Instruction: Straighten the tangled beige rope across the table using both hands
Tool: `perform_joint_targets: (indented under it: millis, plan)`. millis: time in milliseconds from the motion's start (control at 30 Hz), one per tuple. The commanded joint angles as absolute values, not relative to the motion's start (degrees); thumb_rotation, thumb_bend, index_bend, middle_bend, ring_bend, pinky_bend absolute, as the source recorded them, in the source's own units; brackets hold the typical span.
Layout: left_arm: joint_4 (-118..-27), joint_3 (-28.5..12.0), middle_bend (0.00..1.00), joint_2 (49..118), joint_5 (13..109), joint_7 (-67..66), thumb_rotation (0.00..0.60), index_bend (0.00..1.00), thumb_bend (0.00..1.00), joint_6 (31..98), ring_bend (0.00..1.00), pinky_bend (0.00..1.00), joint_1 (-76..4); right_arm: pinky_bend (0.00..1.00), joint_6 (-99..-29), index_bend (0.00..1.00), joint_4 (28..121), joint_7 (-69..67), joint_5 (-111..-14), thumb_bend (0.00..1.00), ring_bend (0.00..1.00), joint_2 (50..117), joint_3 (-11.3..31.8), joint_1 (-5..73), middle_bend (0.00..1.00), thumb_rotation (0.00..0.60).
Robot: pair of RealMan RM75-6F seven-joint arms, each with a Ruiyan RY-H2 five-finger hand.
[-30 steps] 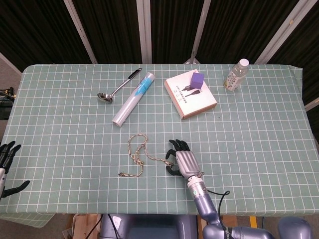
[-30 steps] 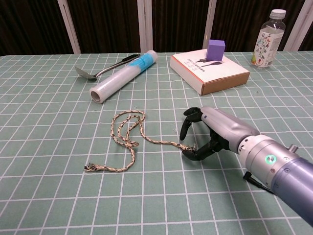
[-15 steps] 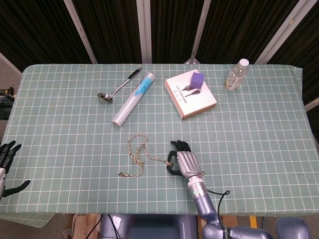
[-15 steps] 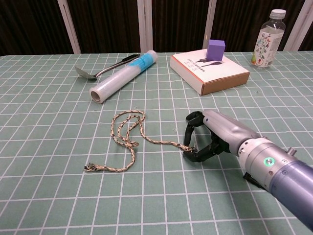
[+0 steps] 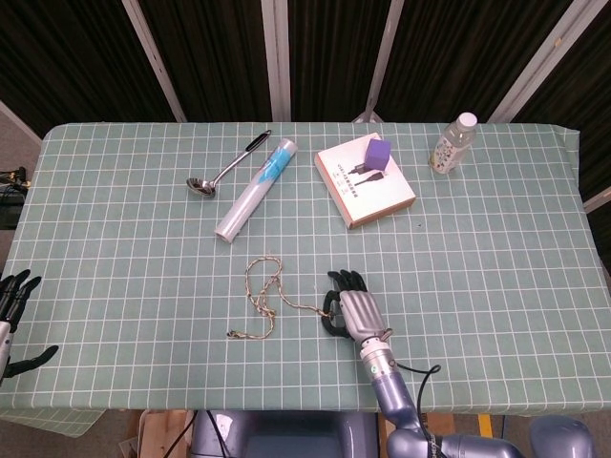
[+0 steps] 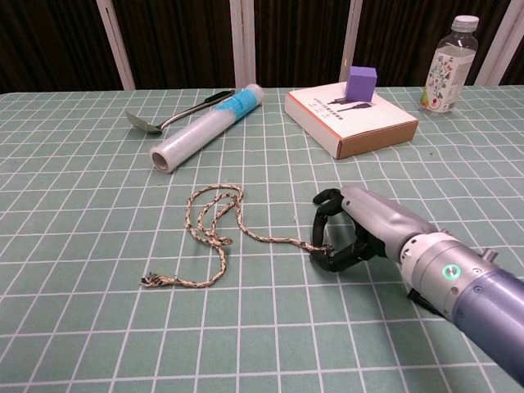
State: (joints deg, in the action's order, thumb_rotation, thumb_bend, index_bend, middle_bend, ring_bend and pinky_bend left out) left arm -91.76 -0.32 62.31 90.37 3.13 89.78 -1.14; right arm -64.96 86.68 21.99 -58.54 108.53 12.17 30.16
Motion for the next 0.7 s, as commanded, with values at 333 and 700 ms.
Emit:
perform_joint_targets:
  millis: [333,700]
  plan:
    - [-92.3,-0.2,0.0,62.3,90.7,1.8,0.6,0.02,0.06,89.4,0.0,0.0,-1.5,0.0,-66.1,0.65,90.5,21.8,-59.1,0.43,0.0,105.5,12.1,29.3,0.17,0.6]
    - [-103.9,-0.9,0.08,61.0,91.2,-6.1,0.6,0.28,0.19,82.4,0.0,0.0,-6.2,0.0,-67.3,0.65,96.3,21.8,-58.9,0.43,0.0,100.1,12.4,28.1,0.17,0.6]
